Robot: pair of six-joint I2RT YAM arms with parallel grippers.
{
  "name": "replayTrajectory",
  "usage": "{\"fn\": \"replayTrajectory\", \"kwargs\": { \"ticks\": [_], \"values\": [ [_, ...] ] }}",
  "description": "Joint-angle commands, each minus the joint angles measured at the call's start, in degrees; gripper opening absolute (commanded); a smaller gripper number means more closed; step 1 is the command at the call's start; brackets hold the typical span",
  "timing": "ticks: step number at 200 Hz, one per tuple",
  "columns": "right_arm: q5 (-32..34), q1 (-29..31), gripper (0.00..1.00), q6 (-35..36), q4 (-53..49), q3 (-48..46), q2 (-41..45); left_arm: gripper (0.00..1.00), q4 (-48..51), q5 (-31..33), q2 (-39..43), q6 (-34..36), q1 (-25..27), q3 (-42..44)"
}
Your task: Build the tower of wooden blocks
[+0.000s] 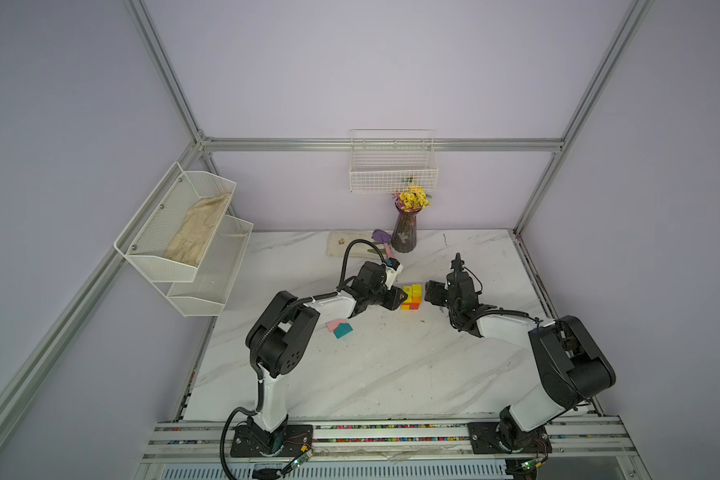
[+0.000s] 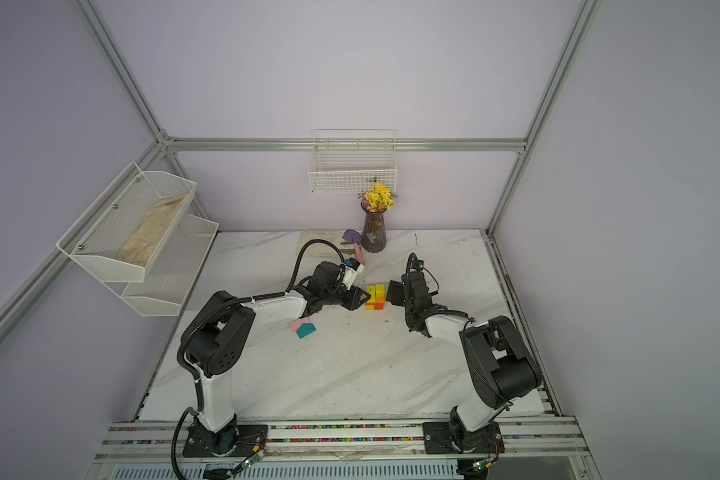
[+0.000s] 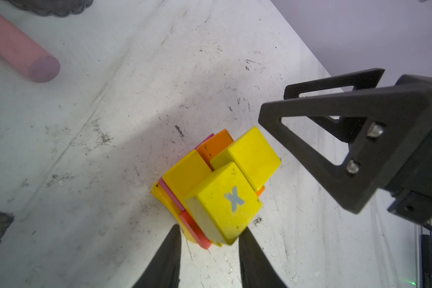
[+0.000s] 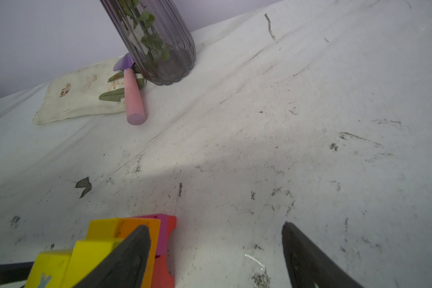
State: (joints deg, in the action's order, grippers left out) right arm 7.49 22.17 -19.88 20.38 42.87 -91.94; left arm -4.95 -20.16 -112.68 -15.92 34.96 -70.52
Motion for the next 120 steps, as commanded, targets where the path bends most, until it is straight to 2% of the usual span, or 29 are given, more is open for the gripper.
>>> {"fn": "replayTrajectory", "kwargs": {
  "ticks": [1,120],
  "values": [
    [-0.45,-0.2,0.85,-0.35,0.8,0.81,-0.61,0.37,-0.67,-0.39,-0.61,-0.25,0.19,-5.93],
    [-1.07,-0.16,0.85,-0.06,0.44,1.42,-1.42,0.35,-0.3,-0.41,-1.48,-0.53,0.2,-7.52]
  ]
}}
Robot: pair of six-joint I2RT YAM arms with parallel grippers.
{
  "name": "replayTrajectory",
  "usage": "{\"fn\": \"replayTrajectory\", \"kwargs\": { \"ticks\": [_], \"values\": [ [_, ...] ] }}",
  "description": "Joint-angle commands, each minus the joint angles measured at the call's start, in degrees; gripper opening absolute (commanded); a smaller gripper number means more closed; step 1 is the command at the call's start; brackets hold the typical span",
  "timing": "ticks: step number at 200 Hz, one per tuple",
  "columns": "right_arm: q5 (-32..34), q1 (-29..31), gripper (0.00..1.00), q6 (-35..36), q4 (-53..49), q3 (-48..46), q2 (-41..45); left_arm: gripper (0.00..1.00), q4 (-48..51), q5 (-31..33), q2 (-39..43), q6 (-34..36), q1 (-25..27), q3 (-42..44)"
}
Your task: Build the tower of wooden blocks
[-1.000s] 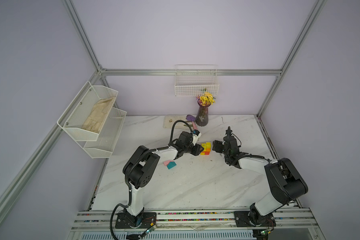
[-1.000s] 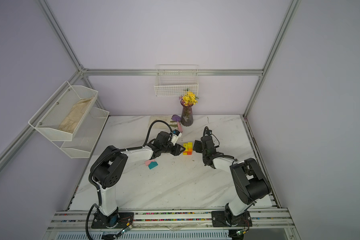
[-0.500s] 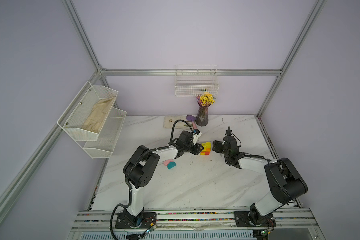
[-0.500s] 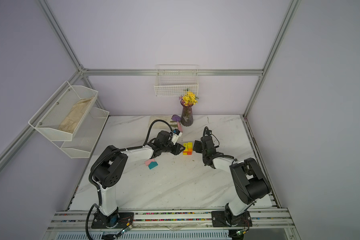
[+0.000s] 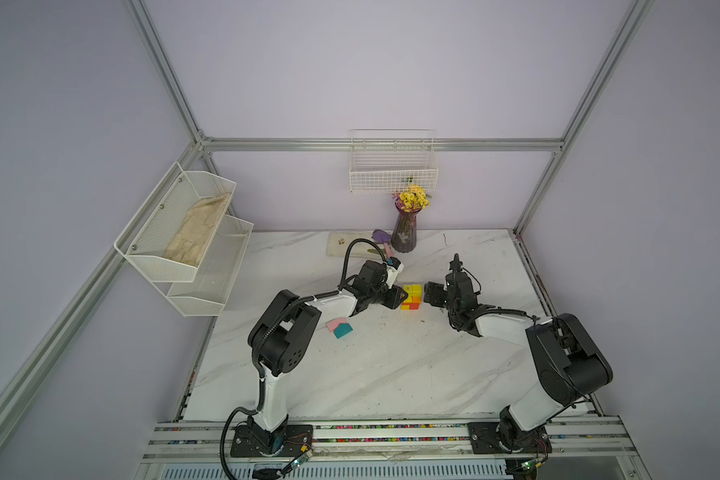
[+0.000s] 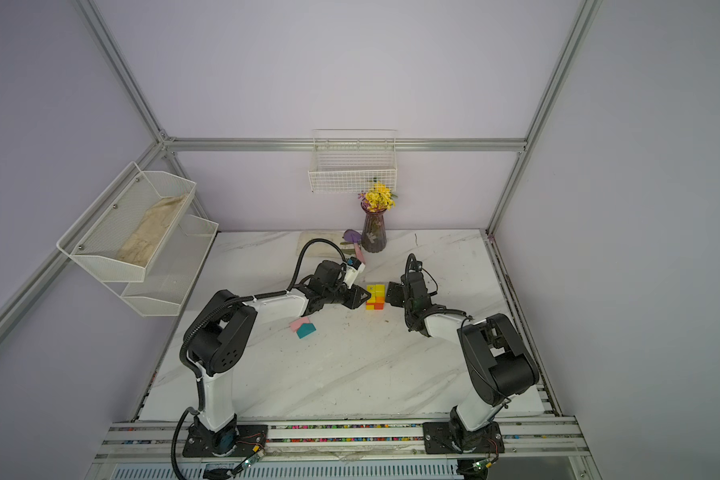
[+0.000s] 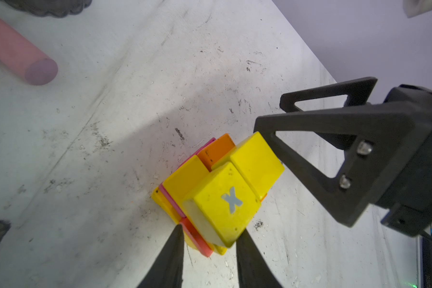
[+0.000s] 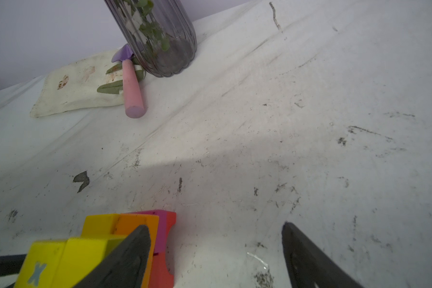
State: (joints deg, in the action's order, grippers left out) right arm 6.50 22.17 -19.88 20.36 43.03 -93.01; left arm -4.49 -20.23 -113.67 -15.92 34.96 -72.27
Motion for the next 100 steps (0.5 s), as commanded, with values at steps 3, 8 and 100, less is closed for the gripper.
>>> {"fn": "replayTrajectory", "kwargs": {
  "ticks": [3,8,100],
  "values": [
    [-0.08,-0.17,0.85,-0.05,0.39,1.27,-0.37,0.35,-0.78,-0.34,-0.53,-0.59,0.15,-5.84],
    [-0.08,-0.21,0.85,-0.07,0.39,1.27,-0.38,0.35,-0.64,-0.33,-0.59,-0.66,0.19,-5.9],
    [0.09,-0.21,0.85,0.04,0.73,0.27,1.25,0.53,0.78,-0.99,2.81,-0.86,0.2,-4.05]
  ]
}}
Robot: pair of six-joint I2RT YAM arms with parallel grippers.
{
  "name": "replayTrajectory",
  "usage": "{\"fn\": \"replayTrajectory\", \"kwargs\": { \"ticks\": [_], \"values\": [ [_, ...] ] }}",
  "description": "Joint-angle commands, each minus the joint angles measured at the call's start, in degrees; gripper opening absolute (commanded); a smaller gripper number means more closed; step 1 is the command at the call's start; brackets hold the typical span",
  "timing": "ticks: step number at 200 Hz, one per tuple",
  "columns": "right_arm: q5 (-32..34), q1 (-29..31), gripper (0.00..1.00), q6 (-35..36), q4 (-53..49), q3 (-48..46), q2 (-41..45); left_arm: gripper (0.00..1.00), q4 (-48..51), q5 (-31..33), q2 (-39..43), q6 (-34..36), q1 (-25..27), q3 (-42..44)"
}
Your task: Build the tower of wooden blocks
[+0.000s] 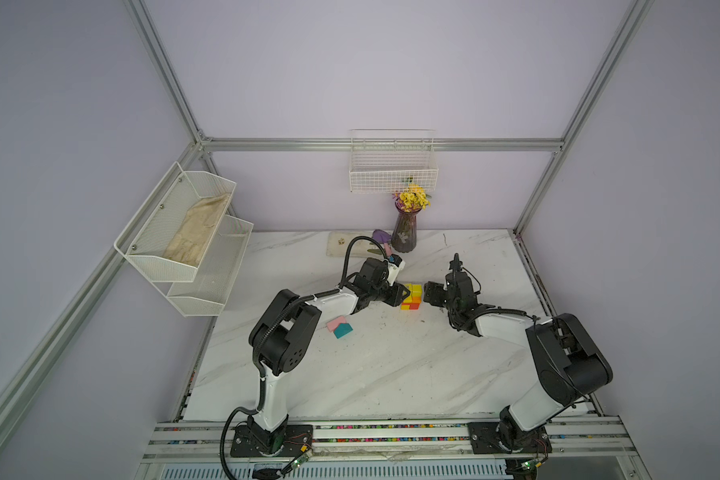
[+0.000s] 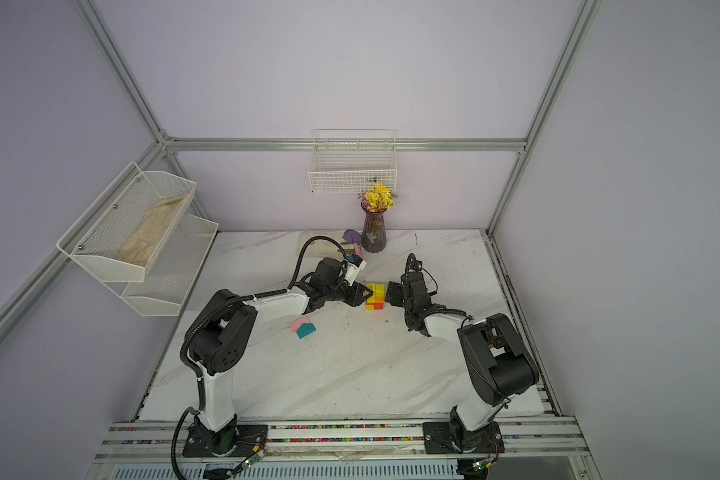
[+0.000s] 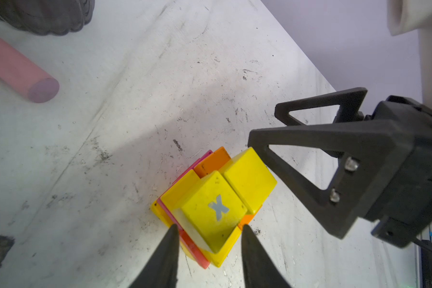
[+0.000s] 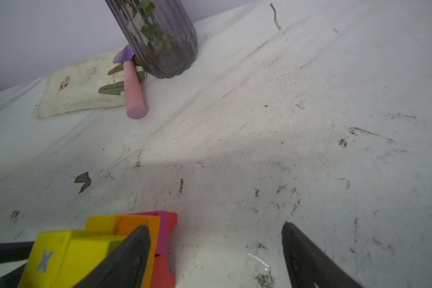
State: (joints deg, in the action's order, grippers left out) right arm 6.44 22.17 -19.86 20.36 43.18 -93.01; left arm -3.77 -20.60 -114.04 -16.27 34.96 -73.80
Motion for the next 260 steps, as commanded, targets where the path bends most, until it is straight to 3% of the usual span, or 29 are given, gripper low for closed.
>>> {"fn": "replayTrajectory", "kwargs": {
  "ticks": [1,46,87,115,145,168,207,229,260],
  "values": [
    [0.2,-0.21,0.85,0.05,0.73,0.09,1.29,0.54,0.2,-0.51,3.42,-0.47,0.2,-2.37],
    [1.4,0.13,0.86,-0.55,-2.66,-1.55,10.14,0.72,-1.51,7.46,24.46,-0.6,0.2,15.26],
    [2.65,6.68,0.87,-1.61,-7.99,-0.16,21.15,0.78,0.71,27.44,50.94,-3.94,-1.28,34.52],
    [3.45,14.07,0.87,-2.33,-10.89,4.46,21.13,0.82,1.53,34.61,67.08,-4.45,-5.98,46.71],
    [6.5,24.38,0.87,-1.9,-12.27,10.67,15.73,0.87,5.73,38.81,79.25,-6.08,-15.63,55.54],
    [7.96,31.37,0.87,-1.33,-13.31,16.39,6.79,0.91,7.91,38.22,84.16,-7.15,-21.18,57.91],
    [12.96,39.07,0.9,-2.27,-20.53,30.56,-10.88,0.94,6.64,41.28,86.62,-10.07,-23.19,60.0],
    [14.03,40.57,0.92,-3.37,-26.09,37.9,-19.47,1.0,5.93,40.28,86.21,-11.06,-24.78,60.31],
    [14.22,40.84,0.93,-4.36,-31.58,44.68,-27.54,1.0,4.02,41.0,82.3,-15.31,-28.03,60.48]
  ]
}}
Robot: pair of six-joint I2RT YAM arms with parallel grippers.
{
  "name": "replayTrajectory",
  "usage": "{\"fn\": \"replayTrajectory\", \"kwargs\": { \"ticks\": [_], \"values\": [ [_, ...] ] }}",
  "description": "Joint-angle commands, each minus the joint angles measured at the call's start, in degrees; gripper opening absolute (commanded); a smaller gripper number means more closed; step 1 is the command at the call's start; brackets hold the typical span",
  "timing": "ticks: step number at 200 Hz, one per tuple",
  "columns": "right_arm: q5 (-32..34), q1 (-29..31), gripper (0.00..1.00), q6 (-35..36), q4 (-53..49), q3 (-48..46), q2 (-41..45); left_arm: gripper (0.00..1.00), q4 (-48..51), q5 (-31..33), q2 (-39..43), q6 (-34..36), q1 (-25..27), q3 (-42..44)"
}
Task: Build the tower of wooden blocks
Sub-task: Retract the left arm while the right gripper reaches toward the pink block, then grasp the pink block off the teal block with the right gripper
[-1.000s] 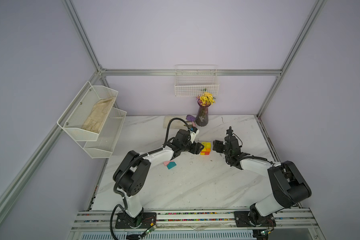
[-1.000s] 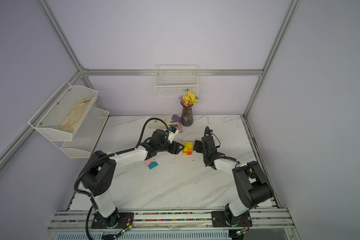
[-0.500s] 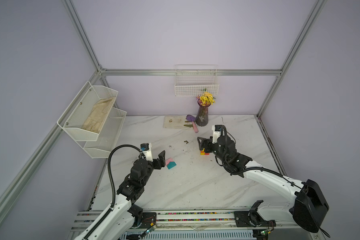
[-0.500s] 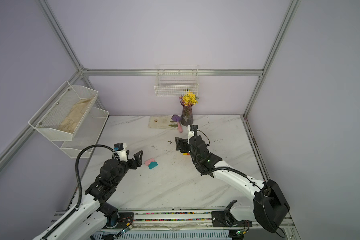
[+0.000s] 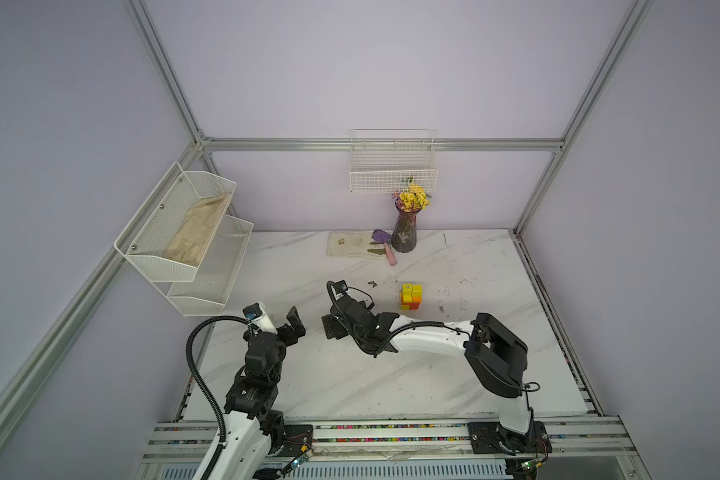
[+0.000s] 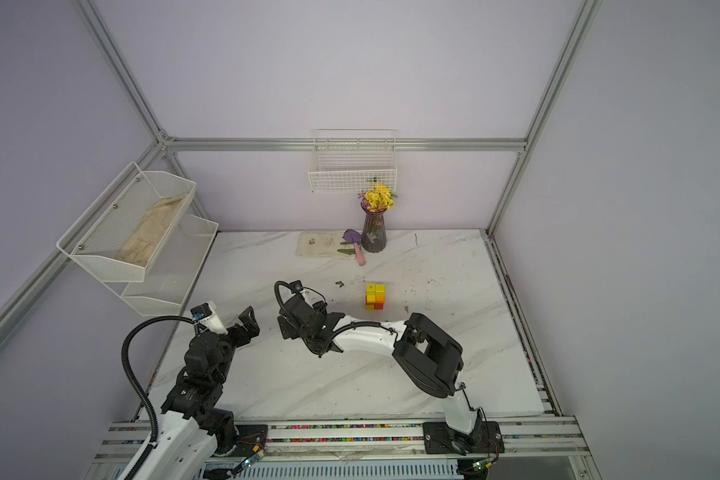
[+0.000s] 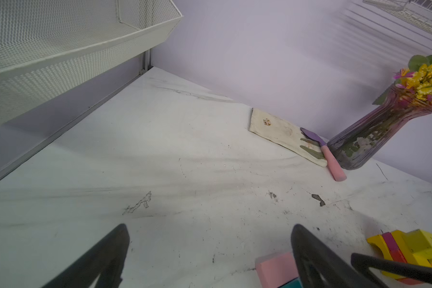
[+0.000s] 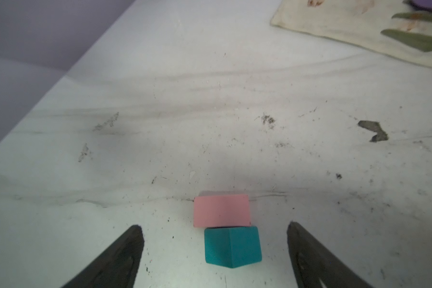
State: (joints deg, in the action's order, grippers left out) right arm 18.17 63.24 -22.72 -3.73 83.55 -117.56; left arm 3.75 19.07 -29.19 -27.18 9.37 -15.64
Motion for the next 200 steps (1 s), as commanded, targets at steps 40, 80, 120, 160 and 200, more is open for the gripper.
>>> {"fn": "replayTrajectory", "kwargs": {
  "ticks": [40,80,120,160,200],
  "values": [
    [2.3,-0.23,0.96,-1.71,-12.31,9.0,-8.33,1.0,-7.29,-3.5,-8.58,-6.27,-4.88,3.26],
    [0.14,-0.67,0.94,-0.67,-15.12,14.55,-13.04,1.0,-7.24,-4.06,-8.25,-6.13,-4.89,3.37],
    [-0.4,-0.91,0.89,-0.29,-17.19,17.82,-15.84,1.0,-6.96,-3.91,-5.33,-6.22,-4.92,4.55],
    [-1.37,-1.63,0.85,-0.4,-17.02,17.87,-16.37,1.0,-7.09,-4.46,-5.47,-5.95,-4.93,4.48],
    [-1.82,-1.81,0.79,-0.39,-17.02,17.87,-16.8,1.0,-7.0,-4.57,-5.38,-5.87,-4.93,4.43]
  ]
}}
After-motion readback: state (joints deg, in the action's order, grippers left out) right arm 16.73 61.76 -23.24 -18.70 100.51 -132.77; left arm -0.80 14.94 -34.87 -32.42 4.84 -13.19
